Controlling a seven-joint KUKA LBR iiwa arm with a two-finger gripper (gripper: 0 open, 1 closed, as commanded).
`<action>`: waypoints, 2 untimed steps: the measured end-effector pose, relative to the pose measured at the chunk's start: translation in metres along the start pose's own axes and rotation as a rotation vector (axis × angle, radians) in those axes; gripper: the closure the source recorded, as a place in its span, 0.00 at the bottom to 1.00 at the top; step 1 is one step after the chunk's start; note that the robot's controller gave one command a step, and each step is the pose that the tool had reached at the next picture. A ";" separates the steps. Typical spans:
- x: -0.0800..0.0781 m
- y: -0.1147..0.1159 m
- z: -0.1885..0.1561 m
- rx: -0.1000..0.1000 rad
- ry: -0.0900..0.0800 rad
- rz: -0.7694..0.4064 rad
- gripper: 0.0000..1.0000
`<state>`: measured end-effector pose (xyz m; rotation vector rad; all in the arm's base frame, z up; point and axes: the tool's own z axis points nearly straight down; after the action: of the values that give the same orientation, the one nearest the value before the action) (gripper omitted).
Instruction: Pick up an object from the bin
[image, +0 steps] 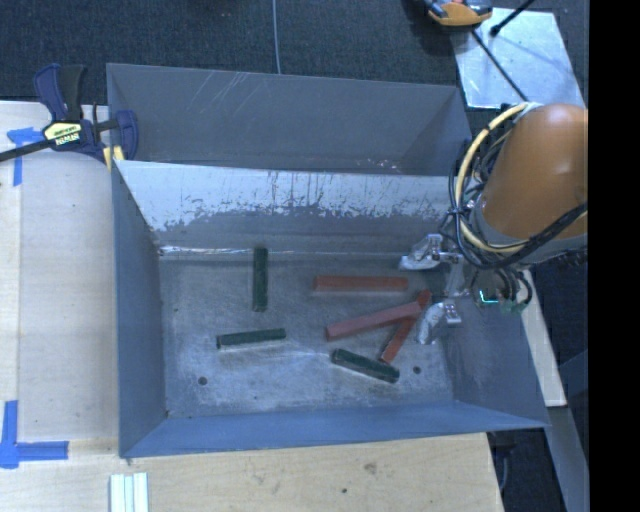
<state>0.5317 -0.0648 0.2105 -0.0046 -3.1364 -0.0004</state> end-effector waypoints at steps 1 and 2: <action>-0.002 0.000 -0.005 0.001 -0.008 -0.002 0.00; -0.003 -0.009 0.044 0.001 -0.016 0.012 0.00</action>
Offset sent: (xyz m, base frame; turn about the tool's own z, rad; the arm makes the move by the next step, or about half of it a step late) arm 0.0000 -0.0254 -0.1405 0.0354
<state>0.5348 -0.0735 0.1669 -0.0238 -3.1520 0.0020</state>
